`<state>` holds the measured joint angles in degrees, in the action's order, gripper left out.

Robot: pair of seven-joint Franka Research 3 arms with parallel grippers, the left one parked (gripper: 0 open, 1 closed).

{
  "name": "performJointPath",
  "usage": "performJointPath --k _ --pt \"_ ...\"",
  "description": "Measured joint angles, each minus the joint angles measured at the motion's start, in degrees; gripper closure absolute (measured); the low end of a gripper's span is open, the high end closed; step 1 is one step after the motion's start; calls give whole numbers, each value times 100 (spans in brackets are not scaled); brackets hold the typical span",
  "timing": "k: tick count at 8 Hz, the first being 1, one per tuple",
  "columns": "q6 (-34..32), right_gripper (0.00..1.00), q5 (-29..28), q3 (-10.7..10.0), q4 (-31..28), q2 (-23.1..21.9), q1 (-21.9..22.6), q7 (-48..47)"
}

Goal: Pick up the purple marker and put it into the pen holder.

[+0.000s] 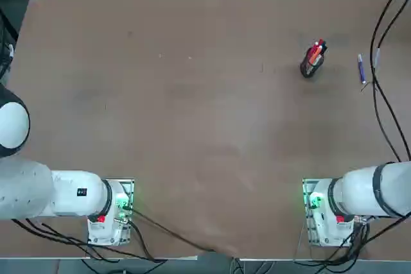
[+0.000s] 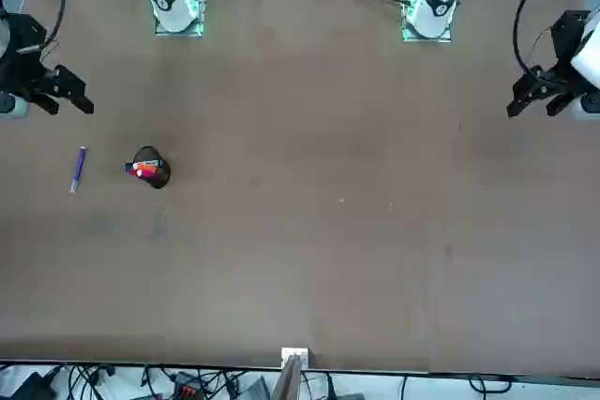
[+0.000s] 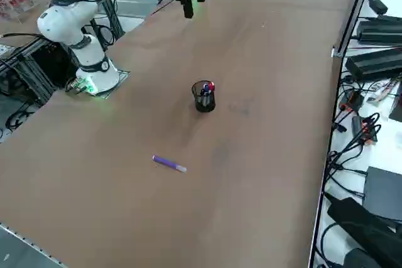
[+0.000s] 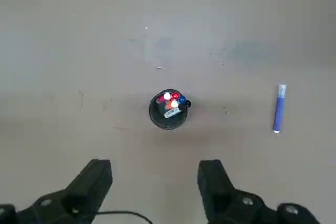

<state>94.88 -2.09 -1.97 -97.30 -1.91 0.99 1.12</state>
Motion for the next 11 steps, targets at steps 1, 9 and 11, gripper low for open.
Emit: performJointPath --k 1,9,11 --pt "0 0 0 0 0 1 0 3" --pt "-131 0 2 -7 0 109 -109 6" --pt "-136 0 3 -7 0 157 -143 8"
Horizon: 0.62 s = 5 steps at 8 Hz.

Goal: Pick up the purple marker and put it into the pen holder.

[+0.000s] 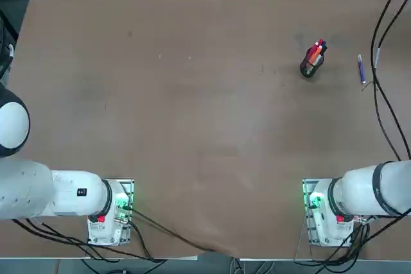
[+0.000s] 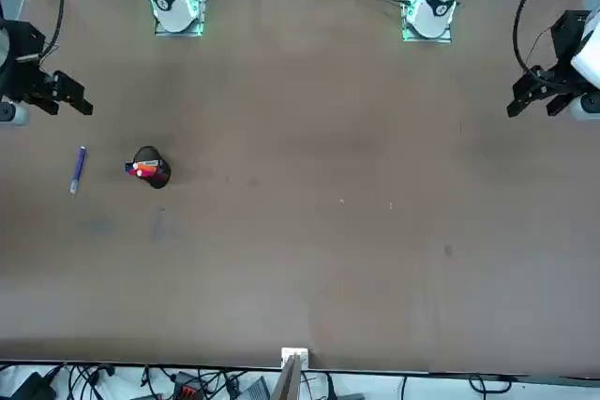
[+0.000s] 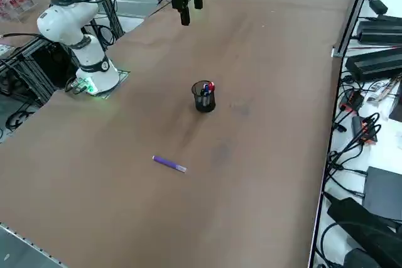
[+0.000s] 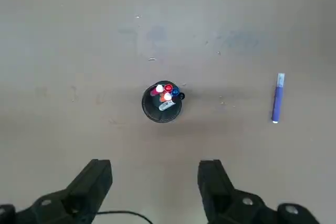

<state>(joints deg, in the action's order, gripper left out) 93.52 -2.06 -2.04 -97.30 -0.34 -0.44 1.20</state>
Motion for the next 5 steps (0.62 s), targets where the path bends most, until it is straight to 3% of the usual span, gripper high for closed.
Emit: performJointPath --k 2,4,5 --pt "-197 0 38 -2 4 51 -66 -23" --pt "-434 0 90 -13 -27 314 -483 -25" --pt "-217 0 137 -25 -45 604 -777 42"
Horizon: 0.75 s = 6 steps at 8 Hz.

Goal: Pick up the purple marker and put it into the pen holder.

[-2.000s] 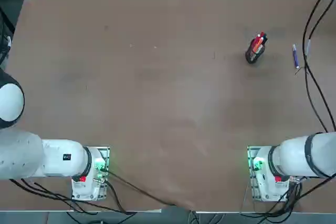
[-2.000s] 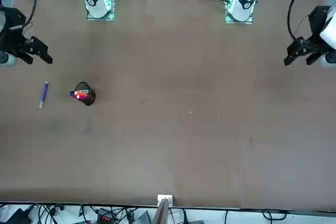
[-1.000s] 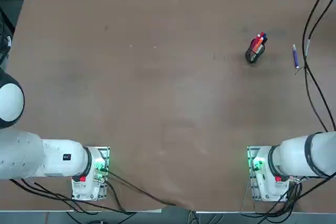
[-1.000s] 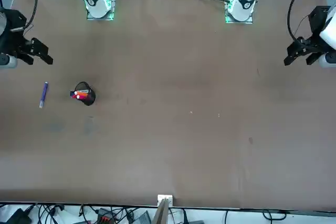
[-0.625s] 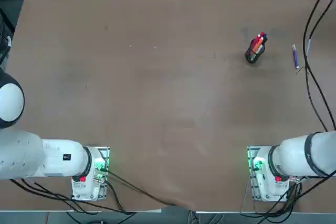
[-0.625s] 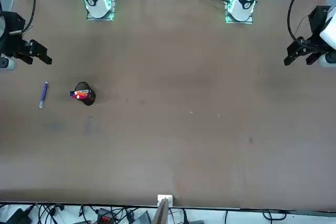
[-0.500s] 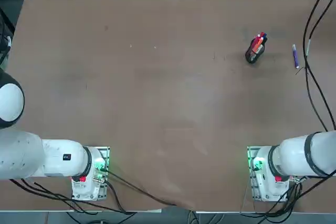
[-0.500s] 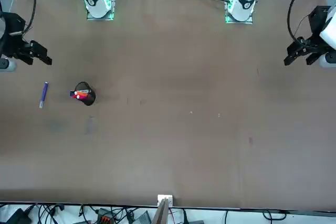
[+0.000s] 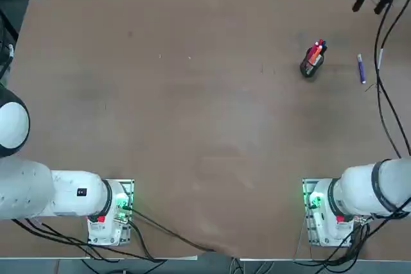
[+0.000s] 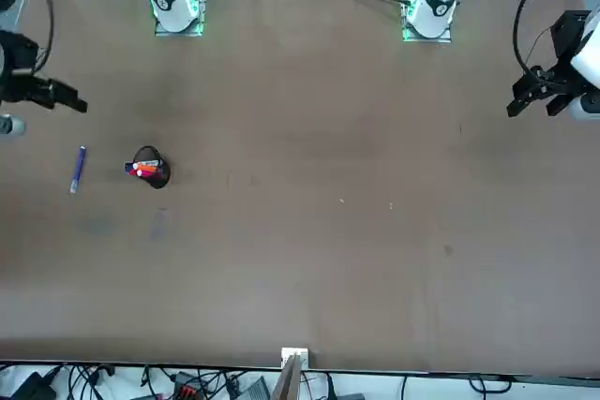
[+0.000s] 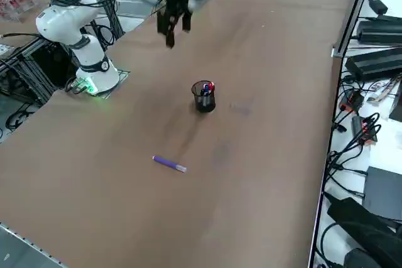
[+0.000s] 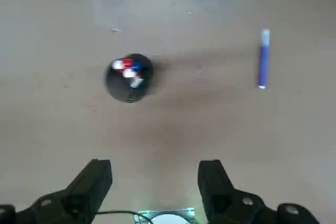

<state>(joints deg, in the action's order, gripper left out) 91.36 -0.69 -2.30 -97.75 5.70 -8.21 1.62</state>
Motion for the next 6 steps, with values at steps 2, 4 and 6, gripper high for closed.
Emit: performJointPath --k 2,4,6 --pt "923 0 63 -13 -41 744 -551 387" --pt "1989 0 68 -15 -111 1404 -948 720" --pt "3120 0 69 -12 -330 1895 -1143 933"
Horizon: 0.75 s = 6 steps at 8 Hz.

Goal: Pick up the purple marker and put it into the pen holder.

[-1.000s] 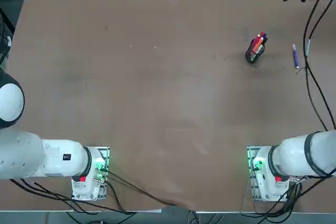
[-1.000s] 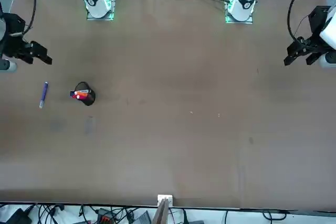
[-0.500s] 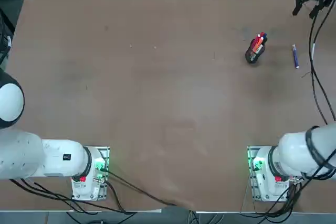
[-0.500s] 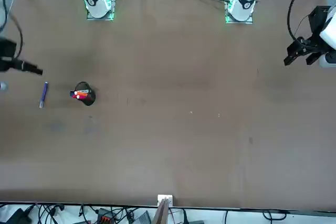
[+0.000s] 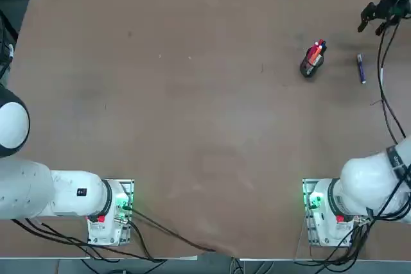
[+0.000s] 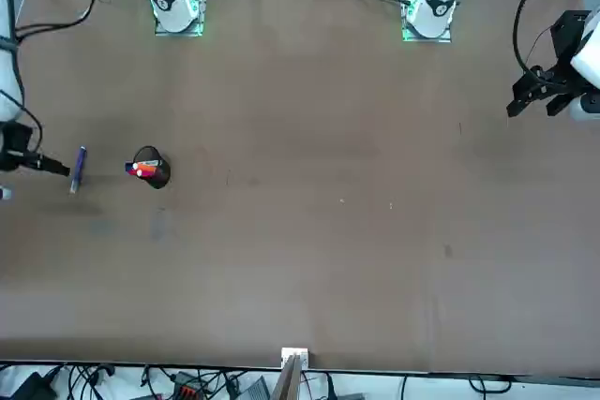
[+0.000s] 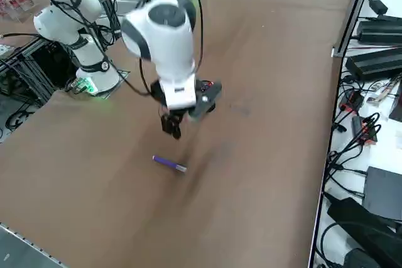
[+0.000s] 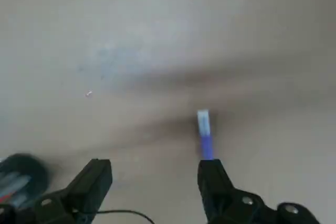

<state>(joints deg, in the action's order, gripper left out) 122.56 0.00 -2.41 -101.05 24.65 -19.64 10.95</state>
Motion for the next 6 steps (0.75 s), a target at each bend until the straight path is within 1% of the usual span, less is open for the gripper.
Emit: performJointPath --k 1,3,4,6 --pt "298 3 1 2 -80 206 -68 82" --pt "725 2 1 1 -115 566 -257 162" --pt "901 2 1 1 -124 695 -310 241" --pt "1012 2 1 9 -129 815 -414 507"
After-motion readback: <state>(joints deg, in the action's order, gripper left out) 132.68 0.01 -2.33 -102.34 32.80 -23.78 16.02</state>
